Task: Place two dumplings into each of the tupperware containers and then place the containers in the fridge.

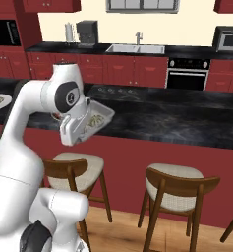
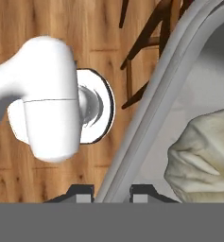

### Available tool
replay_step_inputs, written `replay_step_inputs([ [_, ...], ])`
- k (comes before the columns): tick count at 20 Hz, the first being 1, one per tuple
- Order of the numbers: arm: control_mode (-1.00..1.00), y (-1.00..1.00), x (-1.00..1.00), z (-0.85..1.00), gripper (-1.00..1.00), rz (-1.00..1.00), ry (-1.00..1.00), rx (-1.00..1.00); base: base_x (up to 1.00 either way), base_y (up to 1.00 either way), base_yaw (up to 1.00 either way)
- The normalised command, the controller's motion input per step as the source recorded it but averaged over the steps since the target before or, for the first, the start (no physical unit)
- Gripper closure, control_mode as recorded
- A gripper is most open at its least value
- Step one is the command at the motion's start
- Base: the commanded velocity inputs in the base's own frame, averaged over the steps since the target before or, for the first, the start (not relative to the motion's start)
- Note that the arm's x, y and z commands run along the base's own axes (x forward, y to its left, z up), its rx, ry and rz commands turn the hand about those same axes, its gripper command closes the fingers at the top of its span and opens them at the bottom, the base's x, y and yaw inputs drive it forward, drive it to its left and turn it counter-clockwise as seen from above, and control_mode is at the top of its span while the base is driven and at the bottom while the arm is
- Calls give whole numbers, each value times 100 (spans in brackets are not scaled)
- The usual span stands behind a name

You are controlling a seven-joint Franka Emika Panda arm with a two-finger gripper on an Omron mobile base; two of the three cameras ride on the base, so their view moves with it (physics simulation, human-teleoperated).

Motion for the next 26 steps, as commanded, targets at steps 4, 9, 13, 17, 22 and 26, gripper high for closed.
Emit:
replay_step_inputs([
  [4, -100, 0, -72, 3, 100, 0, 0, 0, 0, 0, 0],
  [9, -100, 0, -65, 11, 100, 6, 11, -1, 0, 0, 0],
  [13, -100, 0, -23, 0, 100, 2, 0, 0, 0, 0, 0],
  [17, -100, 0, 3, 11, 100, 0, -3, 1, 0, 0, 0],
  [22, -100, -3, 5, 45, 100, 0, 0, 1, 0, 0, 0],
  [26, 100, 0, 0, 0, 100, 0, 0, 0, -61, 0, 25],
])
